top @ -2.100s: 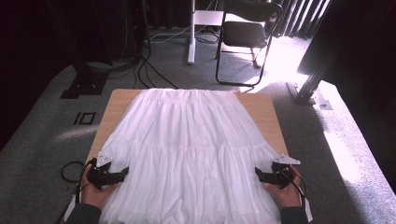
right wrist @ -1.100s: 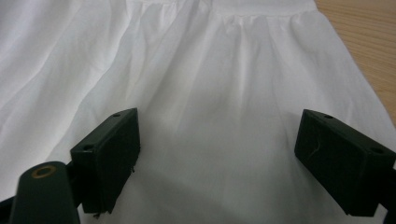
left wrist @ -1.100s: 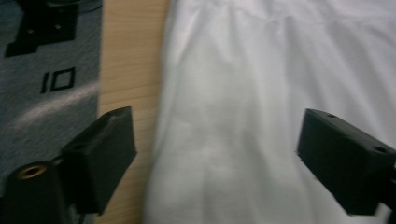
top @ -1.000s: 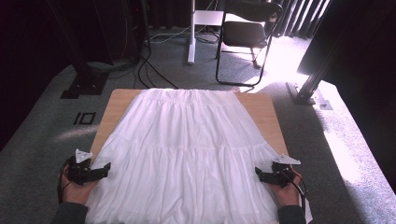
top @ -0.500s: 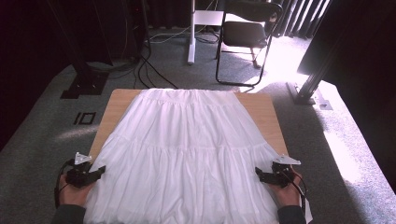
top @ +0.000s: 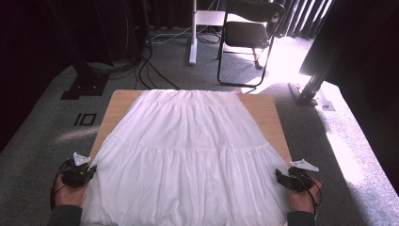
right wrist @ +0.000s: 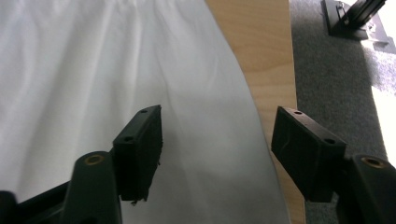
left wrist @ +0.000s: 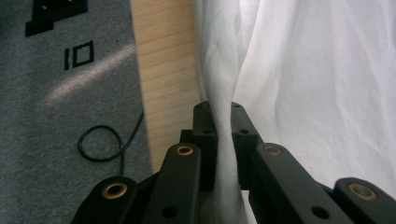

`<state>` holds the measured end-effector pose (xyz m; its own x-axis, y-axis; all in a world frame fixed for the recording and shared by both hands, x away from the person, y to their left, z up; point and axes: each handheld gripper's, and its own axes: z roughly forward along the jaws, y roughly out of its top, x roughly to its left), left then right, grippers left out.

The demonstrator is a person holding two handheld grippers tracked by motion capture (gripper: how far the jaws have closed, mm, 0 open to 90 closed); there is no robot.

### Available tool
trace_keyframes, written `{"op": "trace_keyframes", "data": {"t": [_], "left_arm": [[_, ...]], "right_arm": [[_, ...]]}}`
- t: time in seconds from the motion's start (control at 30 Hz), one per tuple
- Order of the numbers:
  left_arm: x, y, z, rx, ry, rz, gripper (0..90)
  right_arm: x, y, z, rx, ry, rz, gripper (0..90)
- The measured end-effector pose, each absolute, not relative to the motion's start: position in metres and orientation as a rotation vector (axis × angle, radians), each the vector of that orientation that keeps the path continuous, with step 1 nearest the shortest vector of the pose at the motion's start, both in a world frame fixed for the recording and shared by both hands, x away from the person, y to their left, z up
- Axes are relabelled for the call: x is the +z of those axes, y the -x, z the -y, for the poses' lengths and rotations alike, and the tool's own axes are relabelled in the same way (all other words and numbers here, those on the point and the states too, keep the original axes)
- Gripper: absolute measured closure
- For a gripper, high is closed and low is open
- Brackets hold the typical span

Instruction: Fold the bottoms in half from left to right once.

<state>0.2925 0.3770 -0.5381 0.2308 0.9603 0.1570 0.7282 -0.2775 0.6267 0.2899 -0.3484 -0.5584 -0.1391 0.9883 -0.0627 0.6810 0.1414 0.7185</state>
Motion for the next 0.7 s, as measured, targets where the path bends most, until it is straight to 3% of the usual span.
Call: {"op": "trace_keyframes", "data": {"t": [0.13, 0.2, 0.3, 0.33, 0.37, 0.43, 0.7], "left_arm": [[-0.536, -0.295, -0.385, 0.755, -2.077, -1.574, 86.2], [-0.532, -0.296, -0.392, 0.773, -2.070, -1.586, 86.4], [-0.529, -0.297, -0.399, 0.796, -2.058, -1.598, 86.7], [-0.529, -0.297, -0.399, 0.796, -2.058, -1.598, 86.9], [-0.525, -0.297, -0.407, 0.813, -2.043, -1.614, 86.9], [-0.522, -0.295, -0.416, 0.833, -2.011, -1.643, 87.0], [-0.505, -0.285, -0.443, 0.874, -1.889, -1.723, 87.1]], "right_arm": [[-0.560, -0.291, 0.351, 0.732, -1.608, -1.867, 28.6], [-0.561, -0.292, 0.357, 0.802, -1.660, -1.897, 36.3], [-0.558, -0.292, 0.363, 0.806, -1.656, -1.920, 60.5], [-0.558, -0.292, 0.363, 0.806, -1.656, -1.920, 60.5], [-0.557, -0.293, 0.367, 0.793, -1.668, -1.912, 74.7], [-0.557, -0.294, 0.368, 0.783, -1.658, -1.912, 82.0], [-0.557, -0.298, 0.367, 0.758, -1.638, -1.915, 86.6]]}}
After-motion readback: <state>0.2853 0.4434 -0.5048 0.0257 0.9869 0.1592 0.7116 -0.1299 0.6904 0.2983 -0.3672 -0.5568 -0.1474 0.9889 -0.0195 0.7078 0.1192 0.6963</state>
